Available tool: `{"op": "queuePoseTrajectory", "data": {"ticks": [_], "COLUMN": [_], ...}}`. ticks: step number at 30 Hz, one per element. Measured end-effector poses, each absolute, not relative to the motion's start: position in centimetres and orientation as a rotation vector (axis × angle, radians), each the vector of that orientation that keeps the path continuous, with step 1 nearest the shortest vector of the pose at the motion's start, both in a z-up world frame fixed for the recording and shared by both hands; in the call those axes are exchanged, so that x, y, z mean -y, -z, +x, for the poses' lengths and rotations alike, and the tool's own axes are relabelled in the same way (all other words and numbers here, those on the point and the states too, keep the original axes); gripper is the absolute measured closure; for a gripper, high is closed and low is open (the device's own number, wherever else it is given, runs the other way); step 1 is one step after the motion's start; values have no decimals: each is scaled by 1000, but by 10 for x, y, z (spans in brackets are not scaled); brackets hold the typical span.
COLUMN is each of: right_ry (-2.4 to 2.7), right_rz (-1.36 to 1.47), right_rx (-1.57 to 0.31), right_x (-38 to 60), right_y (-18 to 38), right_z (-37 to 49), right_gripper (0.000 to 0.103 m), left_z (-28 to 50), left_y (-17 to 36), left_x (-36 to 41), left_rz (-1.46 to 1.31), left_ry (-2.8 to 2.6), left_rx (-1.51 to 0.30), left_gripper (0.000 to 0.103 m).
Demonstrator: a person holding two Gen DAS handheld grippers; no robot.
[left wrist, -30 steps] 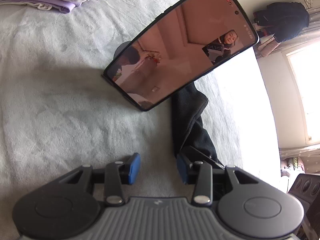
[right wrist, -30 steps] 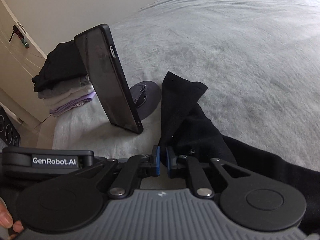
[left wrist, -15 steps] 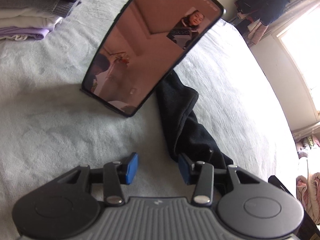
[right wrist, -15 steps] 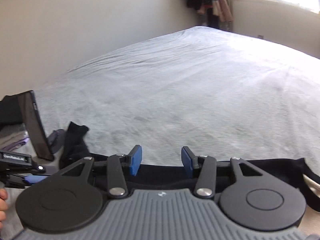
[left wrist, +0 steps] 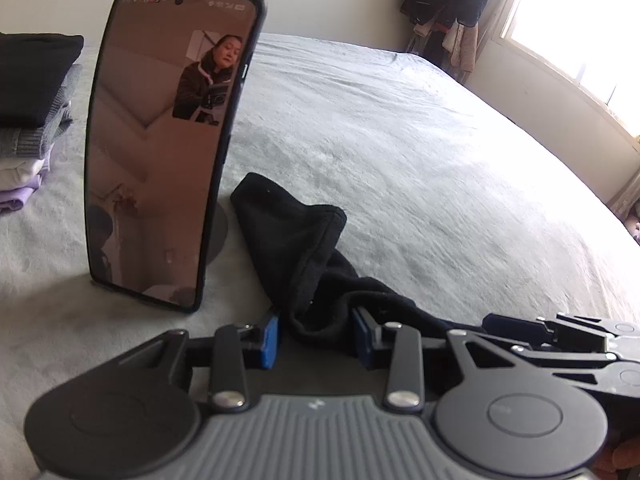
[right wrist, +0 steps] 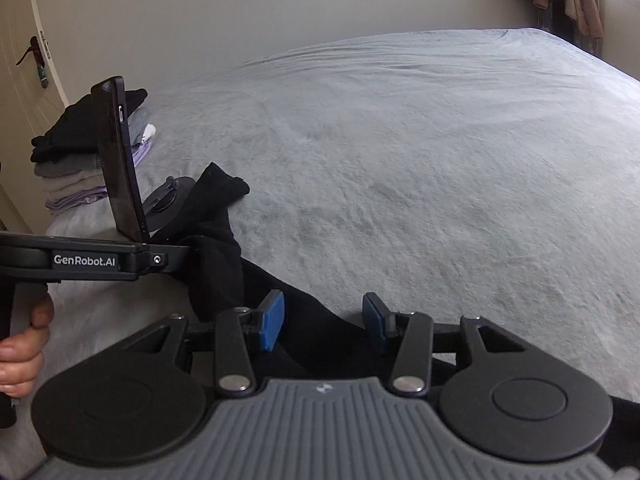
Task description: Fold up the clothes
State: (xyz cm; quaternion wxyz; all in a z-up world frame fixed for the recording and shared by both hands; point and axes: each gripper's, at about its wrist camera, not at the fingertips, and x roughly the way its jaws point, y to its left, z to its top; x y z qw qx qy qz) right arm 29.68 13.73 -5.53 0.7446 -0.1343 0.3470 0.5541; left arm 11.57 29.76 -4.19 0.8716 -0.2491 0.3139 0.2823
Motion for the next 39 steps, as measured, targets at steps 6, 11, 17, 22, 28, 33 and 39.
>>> {"op": "queuePoseTrajectory", "data": {"ticks": [6, 11, 17, 22, 28, 33, 39], "right_ry": [-1224, -1080, -946, -922, -910, -894, -852], "right_rz": [-356, -357, -317, -394, -269, -263, -386], "right_rx": [-757, -631, -541, -586, -645, -617, -669], "right_x": [-159, -164, -171, -195, -177, -132, -76], "right_y": [53, 31, 14, 42, 52, 30, 25], "right_z": [285, 283, 296, 296, 305, 318, 335], "right_gripper": [98, 98, 98, 98, 74, 58, 58], "left_z": [131, 131, 154, 155, 145, 147, 148], "left_y": [48, 45, 49, 58, 56, 60, 63], "left_x": [-299, -296, -292, -301, -302, -304, -301], "left_rz": [-606, -616, -581, -614, -656, -685, -667], "left_ry": [-560, -564, -562, -572, -558, -556, -569], "left_rx": [-615, -568, -544, -630, -633, -624, -621], "left_gripper": [90, 92, 91, 88, 77, 73, 76]}}
